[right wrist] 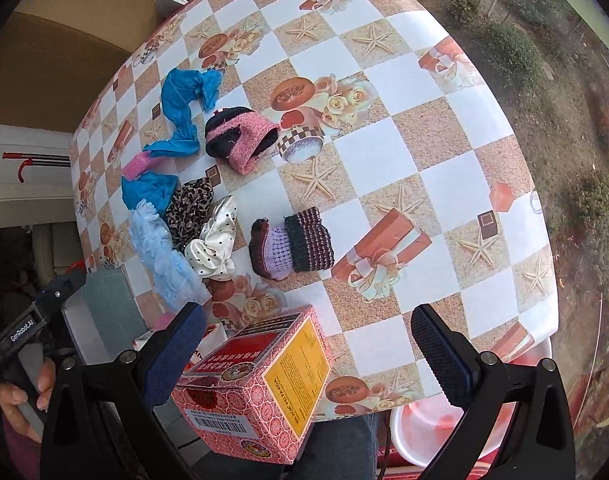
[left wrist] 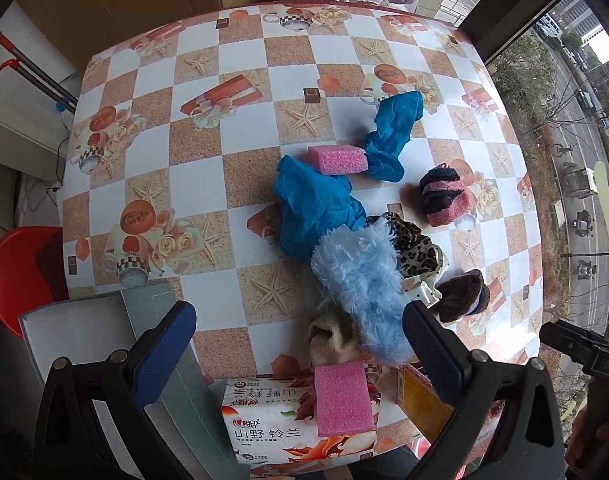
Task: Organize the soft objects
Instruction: 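Grasp the purple striped knit cuff with the right tool while left lowers toward pink sponge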
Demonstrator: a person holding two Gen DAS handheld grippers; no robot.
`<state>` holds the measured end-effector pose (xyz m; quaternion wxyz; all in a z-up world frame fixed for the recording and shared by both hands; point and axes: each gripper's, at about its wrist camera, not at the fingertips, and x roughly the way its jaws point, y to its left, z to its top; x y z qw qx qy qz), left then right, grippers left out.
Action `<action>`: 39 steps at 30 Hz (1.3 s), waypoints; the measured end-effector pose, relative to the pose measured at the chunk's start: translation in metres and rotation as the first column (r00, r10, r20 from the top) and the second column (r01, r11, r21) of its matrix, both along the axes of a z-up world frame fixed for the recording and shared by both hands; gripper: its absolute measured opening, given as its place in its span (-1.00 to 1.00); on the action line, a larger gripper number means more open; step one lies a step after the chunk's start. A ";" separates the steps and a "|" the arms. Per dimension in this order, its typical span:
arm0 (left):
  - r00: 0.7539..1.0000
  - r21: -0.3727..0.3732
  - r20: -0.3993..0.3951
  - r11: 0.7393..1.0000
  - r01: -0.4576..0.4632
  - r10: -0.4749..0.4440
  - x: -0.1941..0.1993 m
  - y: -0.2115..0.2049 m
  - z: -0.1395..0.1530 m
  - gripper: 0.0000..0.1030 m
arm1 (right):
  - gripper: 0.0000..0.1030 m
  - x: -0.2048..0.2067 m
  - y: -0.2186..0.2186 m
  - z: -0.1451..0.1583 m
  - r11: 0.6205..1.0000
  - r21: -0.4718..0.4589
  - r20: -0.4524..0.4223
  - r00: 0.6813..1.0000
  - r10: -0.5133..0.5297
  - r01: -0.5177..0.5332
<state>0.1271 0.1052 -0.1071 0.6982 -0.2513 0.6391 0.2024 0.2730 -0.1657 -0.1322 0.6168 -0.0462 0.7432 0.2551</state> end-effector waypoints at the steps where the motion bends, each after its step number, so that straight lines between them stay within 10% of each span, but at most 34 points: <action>1: 1.000 0.001 -0.003 1.000 0.000 0.000 0.008 0.005 -0.004 1.00 | 1.00 0.003 0.002 -0.006 1.000 -0.005 -0.008 1.000 0.012 -0.012; 18: 0.974 0.066 -0.154 0.982 0.176 -0.164 0.119 0.020 -0.086 1.00 | 1.00 0.007 0.071 -0.102 0.965 -0.007 -0.165 0.953 0.256 -0.261; 24: 0.978 0.016 -0.161 0.990 0.137 -0.132 0.119 0.034 -0.099 -0.03 | 0.97 0.004 0.078 -0.120 0.961 -0.013 -0.193 0.943 0.270 -0.278; 26: 0.984 -0.007 -0.132 0.993 0.119 -0.119 0.117 0.039 -0.099 -0.70 | 0.41 0.003 0.077 -0.121 0.963 -0.008 -0.189 0.946 0.263 -0.269; 39: 0.994 0.096 0.011 0.990 0.107 -0.108 0.097 0.054 -0.067 -0.83 | 0.18 0.036 0.039 -0.107 0.987 0.040 -0.127 0.979 0.160 -0.156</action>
